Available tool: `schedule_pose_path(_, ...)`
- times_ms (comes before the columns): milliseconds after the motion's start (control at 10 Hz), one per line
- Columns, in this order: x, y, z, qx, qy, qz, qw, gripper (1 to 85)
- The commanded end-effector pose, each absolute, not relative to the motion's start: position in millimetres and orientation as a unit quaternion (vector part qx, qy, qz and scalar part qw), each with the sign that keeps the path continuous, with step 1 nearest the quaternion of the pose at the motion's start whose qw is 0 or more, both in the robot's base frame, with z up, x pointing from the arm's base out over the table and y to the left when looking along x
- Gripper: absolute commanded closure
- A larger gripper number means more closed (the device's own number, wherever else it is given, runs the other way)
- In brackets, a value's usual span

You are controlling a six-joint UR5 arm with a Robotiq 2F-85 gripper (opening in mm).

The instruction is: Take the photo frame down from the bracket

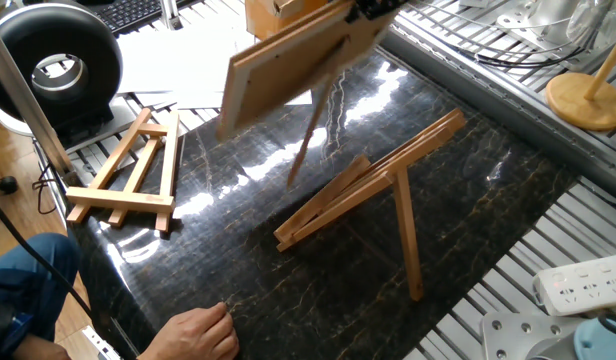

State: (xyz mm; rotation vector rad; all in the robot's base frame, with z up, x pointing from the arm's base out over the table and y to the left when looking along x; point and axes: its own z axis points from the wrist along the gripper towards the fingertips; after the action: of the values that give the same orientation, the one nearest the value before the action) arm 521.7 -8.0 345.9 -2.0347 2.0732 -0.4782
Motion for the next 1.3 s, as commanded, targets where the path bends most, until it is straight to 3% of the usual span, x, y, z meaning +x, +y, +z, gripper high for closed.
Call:
schedule_pose_path(0,543,-5,355,-0.695,0.681,-0.193,0.127,84.7)
schedule_pose_path(400,551,-5,359,-0.695,0.675,-0.205,0.140,84.7)
schedule_pose_path(700,503,-4,336,-0.666,0.730,-0.126,0.084,84.7)
schedule_pose_path(1000,530,-15,347,-0.691,0.691,-0.184,0.103,84.7)
schedule_pose_path(1200,532,-14,348,-0.693,0.688,-0.187,0.105,84.7)
